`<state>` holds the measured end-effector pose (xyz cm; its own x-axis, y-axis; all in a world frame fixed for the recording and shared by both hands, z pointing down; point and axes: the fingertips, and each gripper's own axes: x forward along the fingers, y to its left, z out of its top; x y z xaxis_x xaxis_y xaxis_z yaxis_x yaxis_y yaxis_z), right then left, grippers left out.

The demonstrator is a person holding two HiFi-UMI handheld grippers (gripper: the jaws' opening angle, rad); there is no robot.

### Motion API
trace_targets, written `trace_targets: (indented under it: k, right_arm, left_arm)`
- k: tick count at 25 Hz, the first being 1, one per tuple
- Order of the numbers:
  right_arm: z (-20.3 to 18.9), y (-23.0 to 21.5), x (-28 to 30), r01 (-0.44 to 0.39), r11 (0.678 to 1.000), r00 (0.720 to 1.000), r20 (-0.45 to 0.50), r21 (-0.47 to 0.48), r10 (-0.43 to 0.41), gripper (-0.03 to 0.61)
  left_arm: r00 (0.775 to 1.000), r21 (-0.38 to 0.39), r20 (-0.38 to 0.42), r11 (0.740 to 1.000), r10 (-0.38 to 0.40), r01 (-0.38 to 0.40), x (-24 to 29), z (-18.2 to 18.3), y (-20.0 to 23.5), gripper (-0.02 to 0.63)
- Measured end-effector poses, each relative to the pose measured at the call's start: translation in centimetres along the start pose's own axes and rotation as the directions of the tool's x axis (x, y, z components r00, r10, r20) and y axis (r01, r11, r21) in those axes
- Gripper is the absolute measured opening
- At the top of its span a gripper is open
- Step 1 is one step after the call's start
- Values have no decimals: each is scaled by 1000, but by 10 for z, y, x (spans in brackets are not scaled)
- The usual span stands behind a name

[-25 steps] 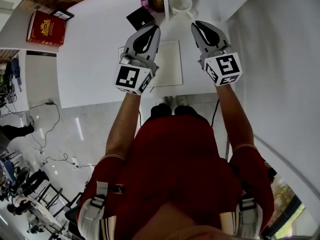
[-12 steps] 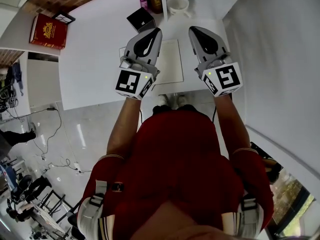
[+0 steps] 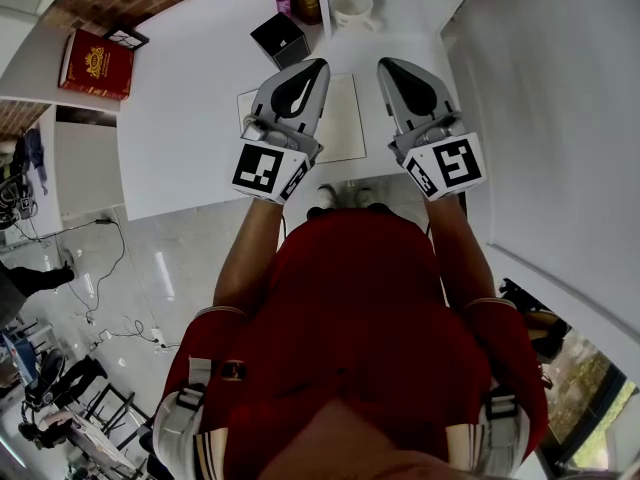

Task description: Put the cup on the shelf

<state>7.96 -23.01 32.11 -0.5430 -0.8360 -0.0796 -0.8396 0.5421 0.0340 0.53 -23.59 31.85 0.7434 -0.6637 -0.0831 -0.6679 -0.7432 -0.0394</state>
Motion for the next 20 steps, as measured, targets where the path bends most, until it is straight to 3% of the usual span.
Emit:
trace_targets:
  k: [20]
  right_arm:
    - [-3,-8,-8,28,999,1000,-12,-29,-28,-3]
  left_arm:
    - [1000,-4,5,1000,-10,10,6,0,1,3]
